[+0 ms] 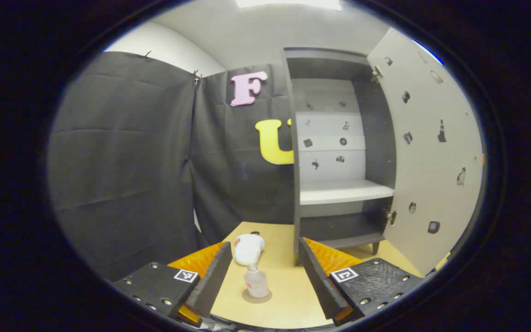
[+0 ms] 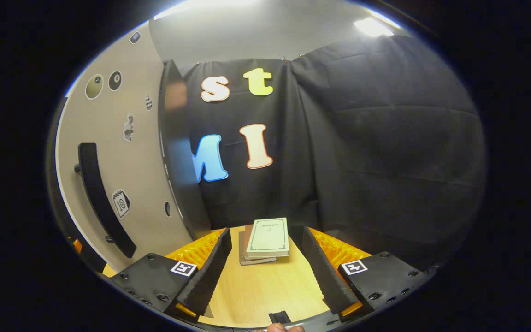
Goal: Open the cabinet door with the right hand, grasp the bottle in the cabinet with the left hand and place it on the coaster, then close the cabinet door with the right hand.
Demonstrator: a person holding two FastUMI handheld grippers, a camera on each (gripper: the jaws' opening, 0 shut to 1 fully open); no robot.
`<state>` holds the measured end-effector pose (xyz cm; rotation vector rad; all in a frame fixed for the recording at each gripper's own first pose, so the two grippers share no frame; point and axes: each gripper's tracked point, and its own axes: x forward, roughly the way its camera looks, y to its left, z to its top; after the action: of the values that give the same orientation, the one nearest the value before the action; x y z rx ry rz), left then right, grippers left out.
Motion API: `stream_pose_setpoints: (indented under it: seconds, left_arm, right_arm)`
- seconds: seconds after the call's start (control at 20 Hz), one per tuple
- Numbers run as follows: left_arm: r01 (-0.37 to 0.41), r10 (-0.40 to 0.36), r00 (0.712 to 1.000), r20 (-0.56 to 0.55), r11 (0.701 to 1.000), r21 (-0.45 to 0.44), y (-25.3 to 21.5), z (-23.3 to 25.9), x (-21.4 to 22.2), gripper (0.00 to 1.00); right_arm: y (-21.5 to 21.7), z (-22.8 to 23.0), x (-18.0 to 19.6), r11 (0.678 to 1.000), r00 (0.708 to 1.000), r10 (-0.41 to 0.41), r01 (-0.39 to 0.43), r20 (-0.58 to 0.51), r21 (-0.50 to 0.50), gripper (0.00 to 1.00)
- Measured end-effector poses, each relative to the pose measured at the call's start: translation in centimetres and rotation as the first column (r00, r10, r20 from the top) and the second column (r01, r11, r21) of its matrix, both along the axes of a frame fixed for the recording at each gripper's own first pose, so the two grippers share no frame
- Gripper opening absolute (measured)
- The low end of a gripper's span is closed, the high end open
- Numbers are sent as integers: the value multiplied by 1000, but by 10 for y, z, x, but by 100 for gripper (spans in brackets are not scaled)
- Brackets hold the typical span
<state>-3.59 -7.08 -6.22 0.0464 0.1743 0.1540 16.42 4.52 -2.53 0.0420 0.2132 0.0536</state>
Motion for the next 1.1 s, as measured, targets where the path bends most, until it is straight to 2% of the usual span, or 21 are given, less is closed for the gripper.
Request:
stream_pose_setpoints:
  seconds: [0.15,0.2,0.3,0.5,0.6,0.75,0.95,1.1]
  left_arm:
    - [-8,7,998,-59,1000,-8,-15,16,-4,87]
    - [-4,3,996,-94,1000,-8,-20,17,-5,87]
    - [-12,10,996,-93,1000,-22,-26,28,-1,87]
    - [-51,36,993,-114,990,-132,-32,30,-3,87]
    - [-69,51,991,-123,986,-150,-25,35,-3,87]
    - [-107,94,990,-105,986,-125,0,51,3,87]
    - [-80,76,996,-50,992,-94,20,73,22,87]
    - [-48,45,999,-28,993,-106,31,73,35,87]
  right_arm:
    - [12,24,-2,998,997,65,-66,47,22,98]
    - [20,31,-3,994,993,98,-100,65,34,100]
    - [35,37,-2,981,979,181,-187,93,56,98]
    - [46,45,-2,959,955,276,-282,107,42,98]
    - [60,49,-7,945,942,316,-323,116,53,98]
    - [70,45,-11,939,937,337,-341,90,33,98]
    - [87,53,-14,940,939,333,-338,90,45,98]
    - [83,49,-14,961,960,272,-274,63,24,98]
